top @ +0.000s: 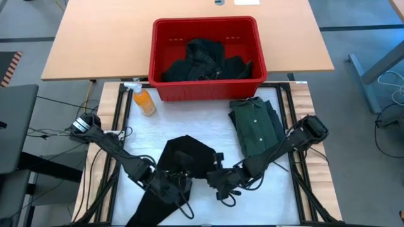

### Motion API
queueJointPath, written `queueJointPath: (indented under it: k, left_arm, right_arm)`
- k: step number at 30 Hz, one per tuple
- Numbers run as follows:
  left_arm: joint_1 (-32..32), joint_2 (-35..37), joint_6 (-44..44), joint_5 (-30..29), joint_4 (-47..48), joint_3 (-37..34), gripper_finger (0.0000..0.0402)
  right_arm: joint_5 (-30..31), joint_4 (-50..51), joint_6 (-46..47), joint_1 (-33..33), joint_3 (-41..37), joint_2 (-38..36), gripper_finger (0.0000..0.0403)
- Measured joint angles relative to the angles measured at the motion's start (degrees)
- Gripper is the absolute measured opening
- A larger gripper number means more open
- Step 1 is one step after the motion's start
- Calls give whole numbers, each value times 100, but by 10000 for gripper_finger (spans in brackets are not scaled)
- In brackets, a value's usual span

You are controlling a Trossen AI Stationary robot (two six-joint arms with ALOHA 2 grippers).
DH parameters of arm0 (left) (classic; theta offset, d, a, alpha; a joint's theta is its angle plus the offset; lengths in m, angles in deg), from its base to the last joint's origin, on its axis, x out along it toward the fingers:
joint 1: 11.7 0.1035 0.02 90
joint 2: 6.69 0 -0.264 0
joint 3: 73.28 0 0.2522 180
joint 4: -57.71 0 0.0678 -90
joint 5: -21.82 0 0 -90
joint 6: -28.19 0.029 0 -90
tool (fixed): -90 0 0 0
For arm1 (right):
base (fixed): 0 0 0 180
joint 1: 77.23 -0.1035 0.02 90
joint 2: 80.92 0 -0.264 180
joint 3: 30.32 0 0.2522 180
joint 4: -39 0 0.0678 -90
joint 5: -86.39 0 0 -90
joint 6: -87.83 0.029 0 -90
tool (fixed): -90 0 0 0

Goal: Fold laundry
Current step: Fold the black shirt

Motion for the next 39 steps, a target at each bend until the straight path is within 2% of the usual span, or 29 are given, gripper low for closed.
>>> queueJointPath:
  k: [5,8,11,14,19,21,26,32,39]
  left_arm:
    - [-203,2,-427,-275,1029,482,0]
    - [-343,2,-661,-269,1483,650,0]
    - [-452,2,-865,-261,1804,751,0]
    - [-472,4,-1120,-258,1939,755,0]
    - [-366,4,-1311,-274,2118,729,0]
    - [-353,4,-1301,-321,2242,727,0]
    - [-353,4,-1266,-329,2372,725,0]
    - [-353,4,-1232,-411,2365,725,0]
    - [-353,4,-1310,-414,2363,725,0]
  right_arm:
    - [14,1299,723,0,390,-2,189]
    - [111,2108,1277,6,545,0,197]
    - [276,2463,1692,35,632,-7,194]
    - [322,2071,1899,22,626,2,187]
    - [862,-103,1708,-358,18,-8,176]
    - [1022,-608,1612,-570,-301,2,172]
    - [1603,-688,1914,-859,-869,2,167]
    - [2795,-755,1667,-707,-1343,2,166]
    - [2651,-1377,1254,-111,-1928,70,167]
